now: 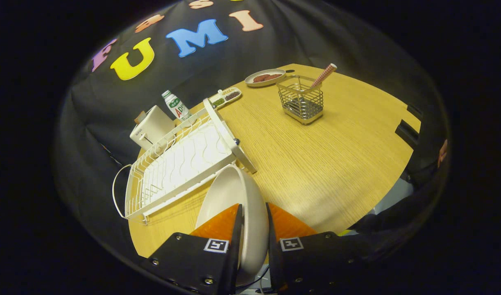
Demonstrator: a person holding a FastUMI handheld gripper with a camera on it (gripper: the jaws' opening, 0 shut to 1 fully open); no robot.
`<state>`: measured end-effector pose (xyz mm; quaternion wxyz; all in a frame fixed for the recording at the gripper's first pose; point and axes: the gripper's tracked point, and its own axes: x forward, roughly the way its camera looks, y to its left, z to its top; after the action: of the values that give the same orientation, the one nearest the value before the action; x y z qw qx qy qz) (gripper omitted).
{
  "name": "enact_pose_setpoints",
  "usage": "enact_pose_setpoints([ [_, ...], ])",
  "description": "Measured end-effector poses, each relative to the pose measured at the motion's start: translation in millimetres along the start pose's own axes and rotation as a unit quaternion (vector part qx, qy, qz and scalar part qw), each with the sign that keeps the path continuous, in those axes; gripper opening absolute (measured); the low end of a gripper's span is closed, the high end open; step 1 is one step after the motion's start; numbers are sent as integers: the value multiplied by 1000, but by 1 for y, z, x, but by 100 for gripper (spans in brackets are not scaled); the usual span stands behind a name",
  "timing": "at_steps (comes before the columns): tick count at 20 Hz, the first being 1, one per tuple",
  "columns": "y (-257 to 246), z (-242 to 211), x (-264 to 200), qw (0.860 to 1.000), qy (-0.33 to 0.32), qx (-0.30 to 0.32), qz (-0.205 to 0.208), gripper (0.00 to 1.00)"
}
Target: Take the plate from the dish rack, then take the spoon from the basket and place it into the plate.
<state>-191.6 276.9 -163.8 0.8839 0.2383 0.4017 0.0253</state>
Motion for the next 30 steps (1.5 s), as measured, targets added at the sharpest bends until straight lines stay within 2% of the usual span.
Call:
enact_pose_setpoints([
  [3,-8,4,4,1000,0,-6,-13,34],
  [7,-11,31,-4,999,-27,-19,-23,34],
  [11,-23,86,-14,993,-83,-53,-59,34],
  [17,-54,171,-22,977,-163,-79,-115,34],
  [18,-62,183,-21,974,-173,-75,-122,34],
  [20,-75,199,-17,972,-184,-59,-132,40],
  [24,-106,214,-3,971,-186,-19,-150,40],
  [30,-131,231,25,970,-191,57,-138,40],
])
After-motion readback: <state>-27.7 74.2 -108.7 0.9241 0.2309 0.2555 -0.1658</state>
